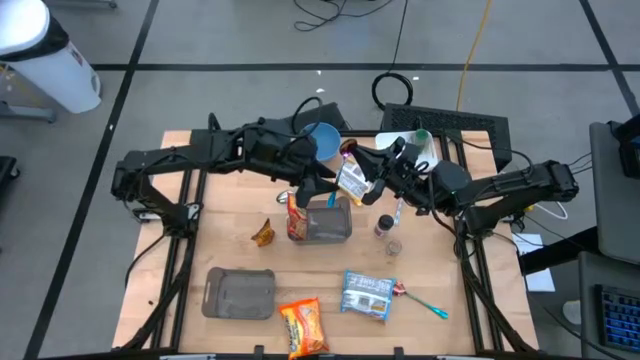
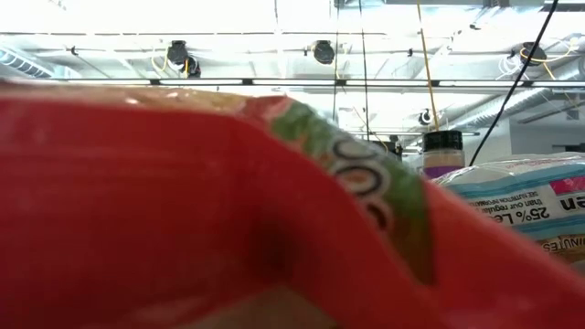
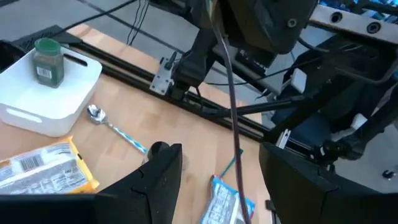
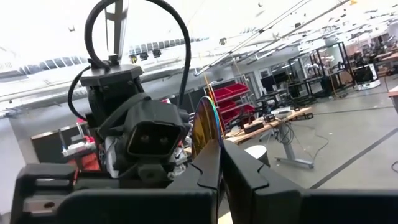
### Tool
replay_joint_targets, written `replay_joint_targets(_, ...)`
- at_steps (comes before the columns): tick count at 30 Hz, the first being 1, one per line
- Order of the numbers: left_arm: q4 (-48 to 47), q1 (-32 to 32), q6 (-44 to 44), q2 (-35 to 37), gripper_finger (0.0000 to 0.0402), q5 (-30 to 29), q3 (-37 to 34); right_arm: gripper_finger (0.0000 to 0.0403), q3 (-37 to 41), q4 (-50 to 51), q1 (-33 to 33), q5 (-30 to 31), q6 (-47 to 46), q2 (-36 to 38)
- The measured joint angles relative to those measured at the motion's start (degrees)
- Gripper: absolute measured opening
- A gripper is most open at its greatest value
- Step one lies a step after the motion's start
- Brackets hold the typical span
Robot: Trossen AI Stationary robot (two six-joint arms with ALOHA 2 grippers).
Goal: Pick & Place Food Item
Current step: Put the left blue spoon into the bottom black bin
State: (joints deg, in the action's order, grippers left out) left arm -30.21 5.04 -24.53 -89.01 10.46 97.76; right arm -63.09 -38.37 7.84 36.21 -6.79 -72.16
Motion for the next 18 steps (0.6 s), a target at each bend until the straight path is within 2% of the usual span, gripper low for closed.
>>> replay_joint_targets(4, 0.19, 0.02, -0.11, -0.47, 0.022, -0.24, 0.04, 0.0, 0.0, -0.02, 0.0, 0.02, 0.03, 0.02)
replay_joint_targets(6, -0.1, 0.02, -0.16, -0.66, 0.0204, -0.15, 0.0, 0.0, 0.0, 0.0, 0.0, 0.02, 0.03, 0.0)
replay_joint_targets(10, -0.14, 0.0, -0.61, -1.12, 0.0142, 0.35, 0.0, 0.0, 0.0, -0.06, 0.0, 0.02, 0.16, 0.02)
replay_joint_targets(16, 0.25, -0.03, 0.72, -1.44, 0.0025, 1.07, 0.02, 0.0, 0.0, 0.15, 0.0, 0.22, 0.44, 0.0)
replay_joint_targets(18, 0.28, 0.02, 1.19, -1.45, 0.0012, 1.59, 0.02, 0.0, 0.0, -0.02, 0.0, 0.01, 0.56, 0.0)
